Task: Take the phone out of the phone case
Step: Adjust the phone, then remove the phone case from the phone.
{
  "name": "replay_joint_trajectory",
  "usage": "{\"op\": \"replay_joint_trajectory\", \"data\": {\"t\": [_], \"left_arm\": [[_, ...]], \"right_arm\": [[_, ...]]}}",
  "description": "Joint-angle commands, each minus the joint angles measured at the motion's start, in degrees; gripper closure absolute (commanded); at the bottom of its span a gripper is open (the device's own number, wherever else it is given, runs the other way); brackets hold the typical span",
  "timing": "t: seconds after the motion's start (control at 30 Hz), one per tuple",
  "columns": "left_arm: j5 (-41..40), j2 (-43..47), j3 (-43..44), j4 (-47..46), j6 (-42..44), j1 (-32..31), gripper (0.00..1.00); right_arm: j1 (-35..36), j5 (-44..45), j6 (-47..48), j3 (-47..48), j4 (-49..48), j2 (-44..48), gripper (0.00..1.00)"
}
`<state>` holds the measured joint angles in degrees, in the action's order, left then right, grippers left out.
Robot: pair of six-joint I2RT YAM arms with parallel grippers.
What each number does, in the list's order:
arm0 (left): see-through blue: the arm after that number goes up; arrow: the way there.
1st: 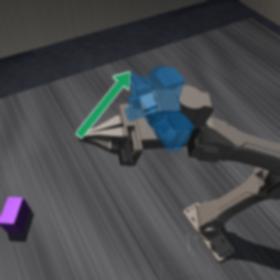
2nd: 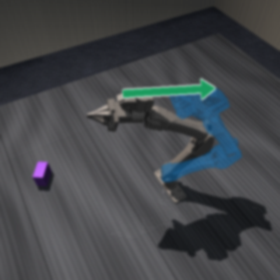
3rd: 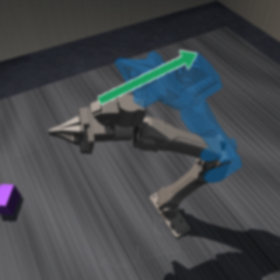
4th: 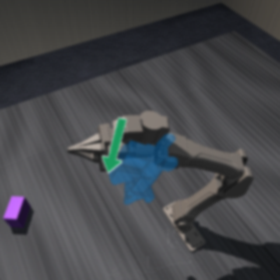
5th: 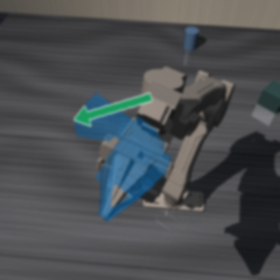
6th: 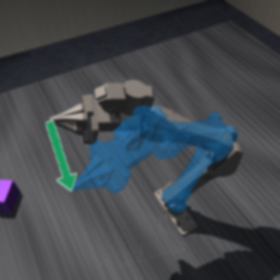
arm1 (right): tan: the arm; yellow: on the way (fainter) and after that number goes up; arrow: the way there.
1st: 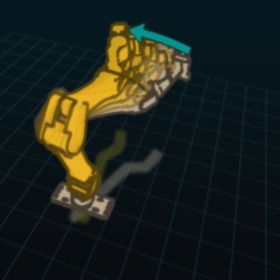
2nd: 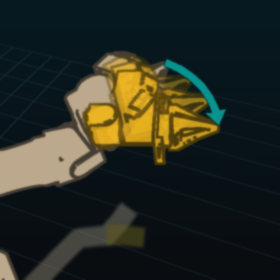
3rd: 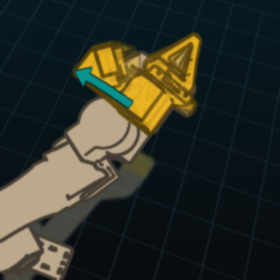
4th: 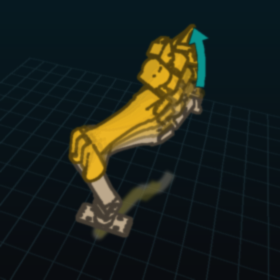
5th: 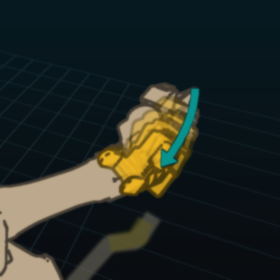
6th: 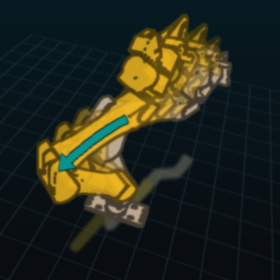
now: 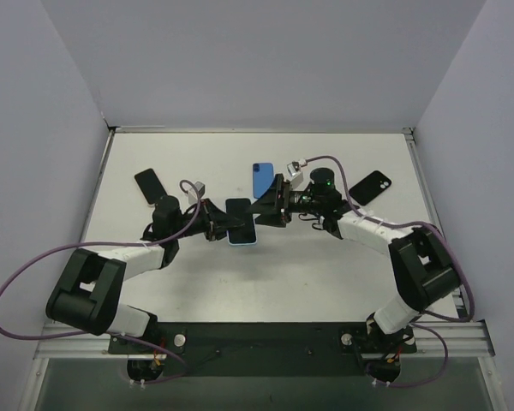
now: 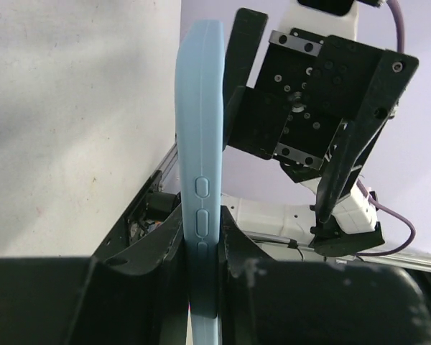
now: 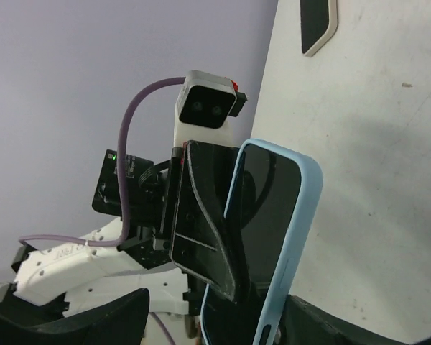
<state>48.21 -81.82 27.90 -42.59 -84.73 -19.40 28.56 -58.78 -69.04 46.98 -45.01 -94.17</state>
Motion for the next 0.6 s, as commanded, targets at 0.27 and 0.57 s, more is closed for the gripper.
{"op": "replay_joint_trajectory", "data": {"t": [0.27,0.57], "left_arm": [[-8.83,2.99,-1.18,-14.71,-4.48,2.61,1.0],[-8.83,2.54,1.72,-14.01,-4.22,2.44,1.0]], "right_arm": [[0.53,8.6,4.2,-5.39,7.35,11.64,0.33],[4.05,9.3,-3.81,-7.96,-7.86,10.16,0.47]]}}
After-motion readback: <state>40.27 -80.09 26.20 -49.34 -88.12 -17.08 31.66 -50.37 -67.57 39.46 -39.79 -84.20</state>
